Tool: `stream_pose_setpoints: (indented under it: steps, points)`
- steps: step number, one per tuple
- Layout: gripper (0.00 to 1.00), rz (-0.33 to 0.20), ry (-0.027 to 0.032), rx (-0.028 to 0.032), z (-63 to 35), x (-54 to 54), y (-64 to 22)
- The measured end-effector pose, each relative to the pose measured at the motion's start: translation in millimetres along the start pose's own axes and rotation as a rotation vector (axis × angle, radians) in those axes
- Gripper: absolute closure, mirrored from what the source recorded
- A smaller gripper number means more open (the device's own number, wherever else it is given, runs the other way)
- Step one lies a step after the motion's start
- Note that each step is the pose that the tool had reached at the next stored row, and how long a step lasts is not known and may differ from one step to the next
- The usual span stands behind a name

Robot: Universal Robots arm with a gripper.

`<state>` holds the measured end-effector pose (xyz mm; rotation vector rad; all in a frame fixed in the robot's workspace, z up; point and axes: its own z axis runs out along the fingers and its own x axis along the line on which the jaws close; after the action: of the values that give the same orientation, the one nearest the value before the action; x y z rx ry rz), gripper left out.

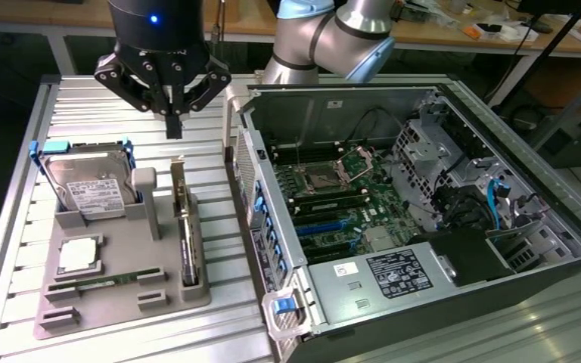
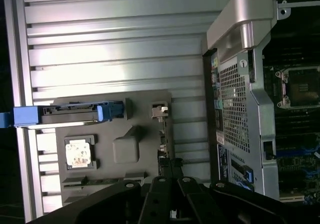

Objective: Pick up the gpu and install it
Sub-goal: 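Reach for the gpu, then pick up the gpu and move the gpu toward the slot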

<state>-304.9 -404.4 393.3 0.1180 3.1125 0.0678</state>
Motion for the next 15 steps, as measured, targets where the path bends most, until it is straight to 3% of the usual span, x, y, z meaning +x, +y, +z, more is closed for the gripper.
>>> stream_pose_setpoints:
  steps: [4, 15]
  points:
    - [0.89, 0.000, 0.0000, 0.0000, -0.2, 6.8, -1.1]
    - [0.89, 0.000, 0.0000, 0.0000, -0.2, 7.1, -1.2]
